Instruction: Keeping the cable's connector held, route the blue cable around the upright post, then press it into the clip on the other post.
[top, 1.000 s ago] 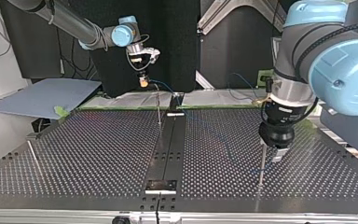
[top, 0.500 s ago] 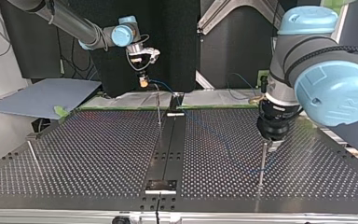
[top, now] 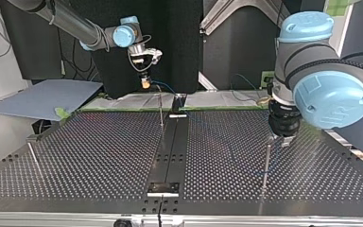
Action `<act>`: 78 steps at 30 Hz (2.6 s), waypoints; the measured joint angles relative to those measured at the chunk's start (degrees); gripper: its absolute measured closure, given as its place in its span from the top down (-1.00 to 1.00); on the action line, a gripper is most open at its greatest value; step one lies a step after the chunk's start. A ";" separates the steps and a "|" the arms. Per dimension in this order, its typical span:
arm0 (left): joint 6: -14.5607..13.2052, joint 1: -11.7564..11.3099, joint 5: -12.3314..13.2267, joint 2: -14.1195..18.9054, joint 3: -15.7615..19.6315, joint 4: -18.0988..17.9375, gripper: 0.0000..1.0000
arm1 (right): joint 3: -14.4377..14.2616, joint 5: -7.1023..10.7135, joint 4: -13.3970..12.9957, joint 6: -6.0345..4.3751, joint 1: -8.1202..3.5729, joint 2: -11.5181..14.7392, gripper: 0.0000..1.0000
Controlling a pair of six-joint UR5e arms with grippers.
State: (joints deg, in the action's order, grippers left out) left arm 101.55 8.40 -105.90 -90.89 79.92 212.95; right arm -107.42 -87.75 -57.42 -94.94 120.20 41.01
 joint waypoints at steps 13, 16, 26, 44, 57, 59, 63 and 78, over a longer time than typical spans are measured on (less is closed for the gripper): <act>-0.28 -0.21 -0.82 0.05 0.00 0.11 0.98 | 0.00 0.01 0.01 0.01 0.03 -0.01 -1.00; -0.36 -0.19 -0.83 0.05 0.00 0.09 0.98 | 0.01 0.01 -0.02 0.03 0.05 -0.01 -1.00; -3.56 1.26 0.65 -0.07 -0.05 -3.72 0.98 | 0.01 -0.01 -0.03 -0.07 0.06 -0.01 -1.00; -11.56 7.89 -1.05 -5.22 -0.05 -12.57 0.98 | 0.00 0.10 0.05 -0.42 0.17 -0.02 -1.00; -12.01 11.97 -0.81 -11.01 -0.05 -18.36 0.98 | 0.02 0.94 -0.24 -0.47 0.33 -0.02 -1.00; -12.24 11.95 -1.40 -12.00 -0.05 -19.37 0.98 | 0.01 0.97 -0.24 -0.50 0.34 -0.02 -1.00; -13.38 11.62 -3.02 -14.01 -0.04 -21.36 0.98 | 0.02 0.99 -0.24 -0.52 0.38 -0.02 -1.00; -19.93 9.77 -3.98 -18.18 -0.05 -28.68 0.98 | 0.03 1.00 -0.26 -0.42 0.72 -0.03 -1.00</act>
State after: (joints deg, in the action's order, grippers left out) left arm 81.61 18.18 -109.89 -109.07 79.87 184.26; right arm -107.39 -86.75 -57.68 -95.36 120.92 40.98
